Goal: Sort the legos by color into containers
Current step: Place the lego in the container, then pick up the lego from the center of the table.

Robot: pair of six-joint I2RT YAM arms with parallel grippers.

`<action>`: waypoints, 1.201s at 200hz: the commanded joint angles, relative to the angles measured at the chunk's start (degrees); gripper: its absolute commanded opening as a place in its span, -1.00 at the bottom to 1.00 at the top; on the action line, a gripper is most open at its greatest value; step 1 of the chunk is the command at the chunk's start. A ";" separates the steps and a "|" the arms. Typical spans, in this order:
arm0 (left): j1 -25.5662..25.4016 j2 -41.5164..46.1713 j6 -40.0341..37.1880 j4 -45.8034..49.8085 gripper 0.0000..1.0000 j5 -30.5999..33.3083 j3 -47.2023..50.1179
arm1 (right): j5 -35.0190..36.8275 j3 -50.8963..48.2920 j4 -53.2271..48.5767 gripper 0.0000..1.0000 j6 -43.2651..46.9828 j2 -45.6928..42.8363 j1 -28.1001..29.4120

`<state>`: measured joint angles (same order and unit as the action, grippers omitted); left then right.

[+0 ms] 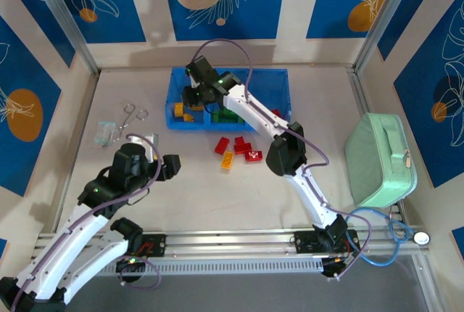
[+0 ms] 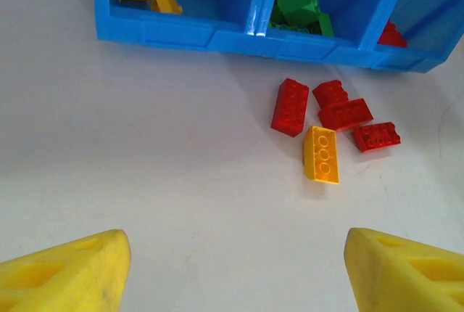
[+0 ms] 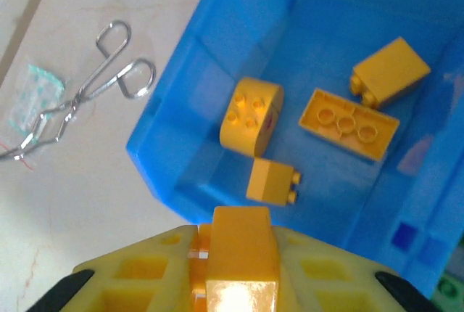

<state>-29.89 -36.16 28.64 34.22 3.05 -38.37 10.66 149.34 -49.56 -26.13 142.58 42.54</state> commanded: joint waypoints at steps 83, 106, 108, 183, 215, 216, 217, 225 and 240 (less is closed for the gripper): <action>-5.51 -7.99 -1.47 -1.79 0.55 -4.13 -0.60 | 4.05 -20.29 -0.15 0.16 2.26 -24.99 2.10; -9.40 -13.76 -1.92 -2.97 0.55 -2.31 -1.82 | 6.22 -37.24 6.77 0.18 1.16 -37.08 1.85; -9.71 -14.31 -1.92 -3.22 0.55 -2.27 -1.89 | 6.37 -38.72 7.22 0.18 0.99 -38.10 1.78; -16.67 -39.60 -3.69 -12.41 0.54 -2.96 -9.93 | 8.42 -87.22 16.74 0.20 -10.04 -66.20 -2.18; -17.81 -49.52 -3.17 -13.35 0.49 -1.53 -14.44 | 8.34 -99.56 18.61 0.20 -13.97 -76.81 -3.72; -17.78 -49.75 -3.12 -13.41 0.49 -1.45 -14.49 | 8.38 -99.80 18.62 0.20 -14.05 -77.18 -3.80; -17.76 -49.99 -3.01 -13.44 0.49 -1.42 -14.65 | 8.35 -100.05 18.58 0.20 -14.13 -77.45 -3.88; -17.75 -52.00 -2.56 -13.47 0.49 -1.30 -15.58 | 8.26 -102.03 18.49 0.20 -14.58 -79.65 -4.41; -17.80 -55.12 -2.19 -13.40 0.47 -1.55 -17.50 | 8.27 -104.80 17.72 0.20 -15.04 -83.11 -5.46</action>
<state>-47.22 -87.31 26.37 21.43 0.51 -52.58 18.13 47.72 -33.78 -37.87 65.06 38.50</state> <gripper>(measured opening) 0.741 0.601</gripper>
